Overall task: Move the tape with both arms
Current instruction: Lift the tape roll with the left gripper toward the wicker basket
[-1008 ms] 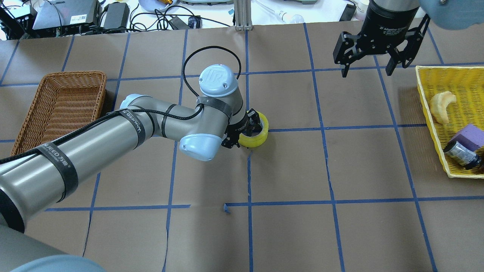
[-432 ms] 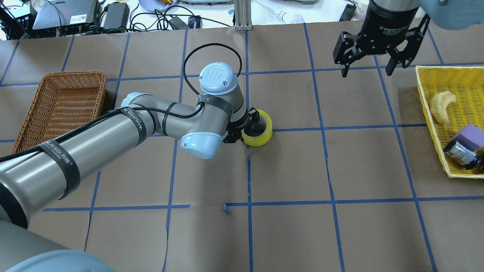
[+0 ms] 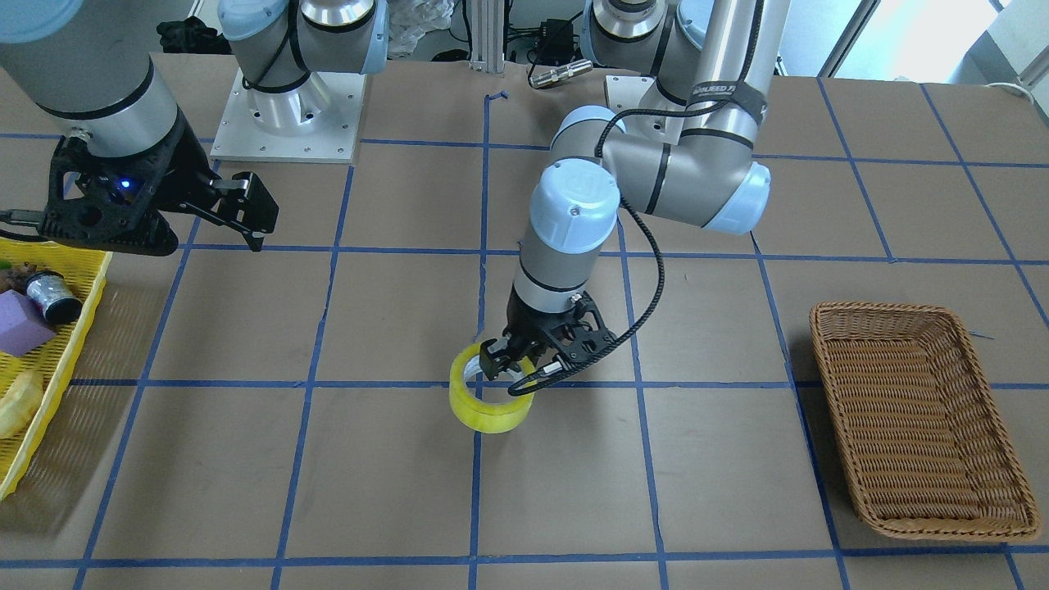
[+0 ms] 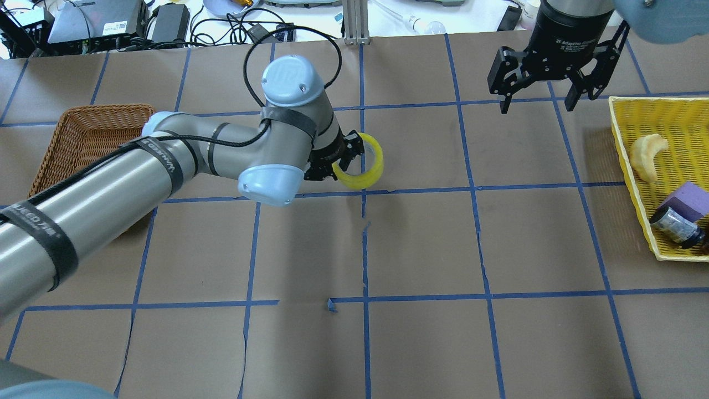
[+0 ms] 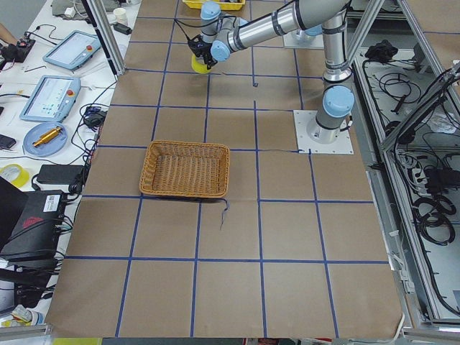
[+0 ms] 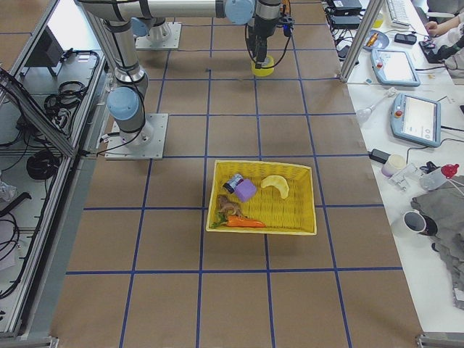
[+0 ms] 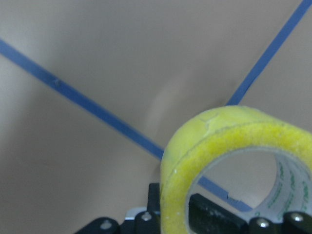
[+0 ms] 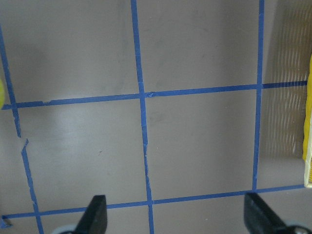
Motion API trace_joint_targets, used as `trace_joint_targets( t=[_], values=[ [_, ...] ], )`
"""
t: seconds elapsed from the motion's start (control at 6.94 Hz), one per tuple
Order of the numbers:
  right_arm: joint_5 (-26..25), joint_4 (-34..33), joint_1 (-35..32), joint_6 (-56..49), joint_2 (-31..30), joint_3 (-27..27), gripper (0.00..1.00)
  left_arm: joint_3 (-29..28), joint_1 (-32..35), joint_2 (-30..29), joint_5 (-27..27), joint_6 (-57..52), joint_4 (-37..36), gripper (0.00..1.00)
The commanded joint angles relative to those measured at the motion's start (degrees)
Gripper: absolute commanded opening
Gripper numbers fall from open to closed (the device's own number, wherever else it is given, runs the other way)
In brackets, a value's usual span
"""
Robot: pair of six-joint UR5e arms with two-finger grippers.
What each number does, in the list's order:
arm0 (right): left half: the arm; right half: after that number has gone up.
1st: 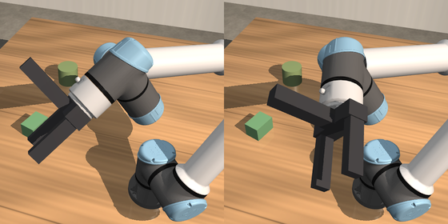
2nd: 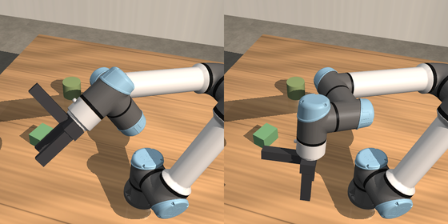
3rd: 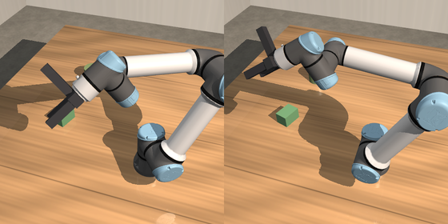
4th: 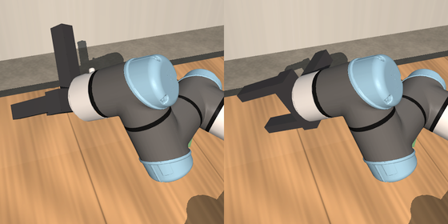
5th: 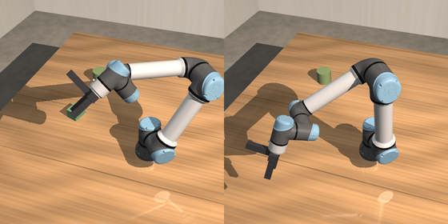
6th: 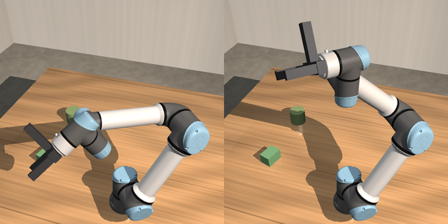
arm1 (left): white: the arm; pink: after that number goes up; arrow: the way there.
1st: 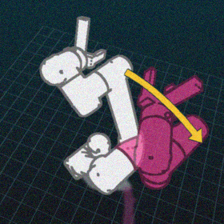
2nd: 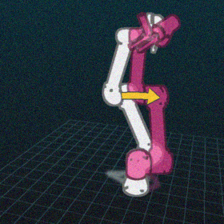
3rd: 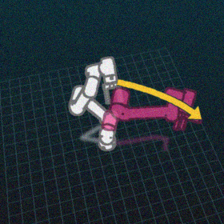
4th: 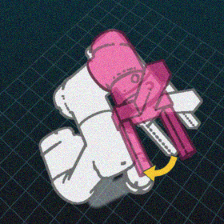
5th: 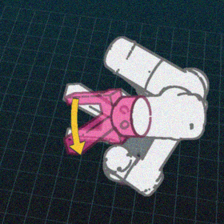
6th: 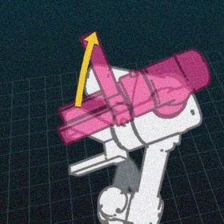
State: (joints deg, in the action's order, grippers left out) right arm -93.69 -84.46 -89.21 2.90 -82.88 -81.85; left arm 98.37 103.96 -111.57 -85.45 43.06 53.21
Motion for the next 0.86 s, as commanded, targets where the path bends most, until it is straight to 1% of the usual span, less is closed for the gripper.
trace_joint_targets(
  t=[0.0, 0.14, 0.29, 0.43, 0.58, 0.72],
  values=[
    [0.00, 0.00, 0.00, 0.17, 0.00, -0.07, 1.00, -6.06, -9.87, 4.51, -1.98, -27.46, 15.01, 0.00],
    [0.09, 0.00, 0.00, 0.26, 0.00, 0.02, 1.00, -7.48, -15.14, 6.26, -10.44, -42.82, 21.61, 0.00],
    [0.18, 0.00, 0.00, 0.35, 0.00, -0.07, 1.00, -7.32, -19.80, 8.28, -14.53, -53.50, 22.80, 0.00],
    [0.18, 0.00, 0.00, 0.35, 0.00, -0.07, 1.00, -7.58, -26.99, 9.09, -15.70, -62.40, 22.73, 0.00],
    [0.09, 0.00, 0.00, 0.44, 0.00, -0.07, 1.00, -7.41, -34.37, 8.66, -15.80, -73.45, 22.38, 0.00],
    [0.09, 0.00, 0.00, 0.44, 0.00, -0.07, 1.00, -7.66, -39.92, 7.18, -15.88, -84.35, 20.46, 0.00]
  ],
)
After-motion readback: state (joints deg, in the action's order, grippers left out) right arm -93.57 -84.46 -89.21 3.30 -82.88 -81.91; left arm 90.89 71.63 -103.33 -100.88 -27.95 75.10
